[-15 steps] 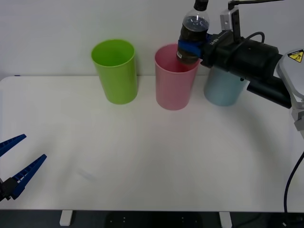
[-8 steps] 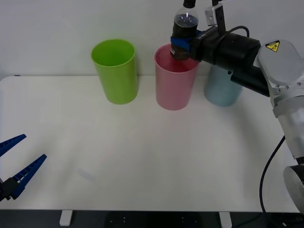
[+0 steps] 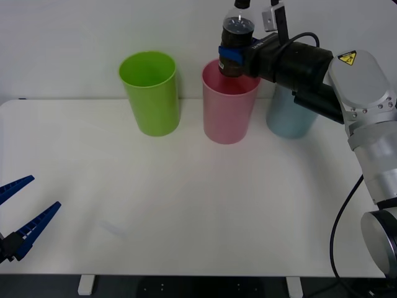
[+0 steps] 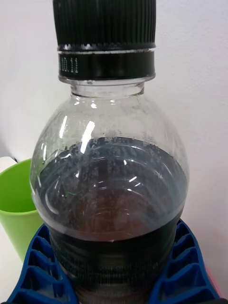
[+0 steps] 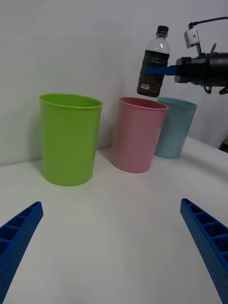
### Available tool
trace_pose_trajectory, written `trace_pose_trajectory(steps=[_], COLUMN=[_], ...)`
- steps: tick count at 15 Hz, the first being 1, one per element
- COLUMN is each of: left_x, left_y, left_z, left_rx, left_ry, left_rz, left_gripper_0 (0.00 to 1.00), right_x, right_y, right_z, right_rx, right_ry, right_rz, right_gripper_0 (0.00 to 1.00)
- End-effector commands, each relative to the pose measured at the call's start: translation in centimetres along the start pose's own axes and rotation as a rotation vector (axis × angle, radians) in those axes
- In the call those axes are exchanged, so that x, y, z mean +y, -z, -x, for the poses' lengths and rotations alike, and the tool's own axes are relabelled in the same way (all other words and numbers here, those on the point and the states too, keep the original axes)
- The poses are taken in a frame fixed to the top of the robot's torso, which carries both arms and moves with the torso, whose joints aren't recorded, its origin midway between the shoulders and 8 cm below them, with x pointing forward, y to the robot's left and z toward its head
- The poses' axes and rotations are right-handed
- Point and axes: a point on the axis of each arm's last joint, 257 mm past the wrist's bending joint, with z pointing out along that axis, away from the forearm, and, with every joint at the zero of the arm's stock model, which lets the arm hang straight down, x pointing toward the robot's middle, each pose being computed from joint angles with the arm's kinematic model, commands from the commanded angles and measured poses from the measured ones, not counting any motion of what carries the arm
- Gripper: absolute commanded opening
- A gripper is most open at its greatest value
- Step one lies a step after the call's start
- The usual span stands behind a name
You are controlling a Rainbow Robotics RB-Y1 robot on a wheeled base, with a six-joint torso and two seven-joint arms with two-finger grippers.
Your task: Grasp the object on the table and drop it into the matching bin: aluminum can to the light blue bin, PET bottle to the pink bin.
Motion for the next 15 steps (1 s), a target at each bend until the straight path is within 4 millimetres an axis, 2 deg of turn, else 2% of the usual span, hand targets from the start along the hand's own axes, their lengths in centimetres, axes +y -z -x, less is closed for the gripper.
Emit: trace_pose_trajectory(steps=[1,2,8,11,15], left_x=[0.0,0.0,0.0,0.0,0.0], left_y=[0.0,0.0,0.0,0.0,0.0], left_z=[0.0,0.0,0.0,0.0,0.0], left_rx=[0.0,0.0,0.0,0.0,0.0], left_ry=[0.0,0.0,0.0,0.0,0.0], left_rz=[0.0,0.0,0.0,0.0,0.0], left_gripper_0=[1.0,1.0,1.0,1.0,1.0], right_x=[-0.2,-0.3,-0.6,-0.5,0.6], right_y=[0.1,0.2,0.6,2.3,5.5], right_z=[0.2,0.3,0.8,1.0,0.8], right_rx=[-0.006,-0.01,-0.034,-0.069,-0.098], right_ry=[0.002,-0.001,-0.011,-0.005,0.024], right_rz=[-0.003,-0.006,-0.007,-0.014,-0.006], right_gripper_0=[0.5,1.0,1.0,1.0,1.0])
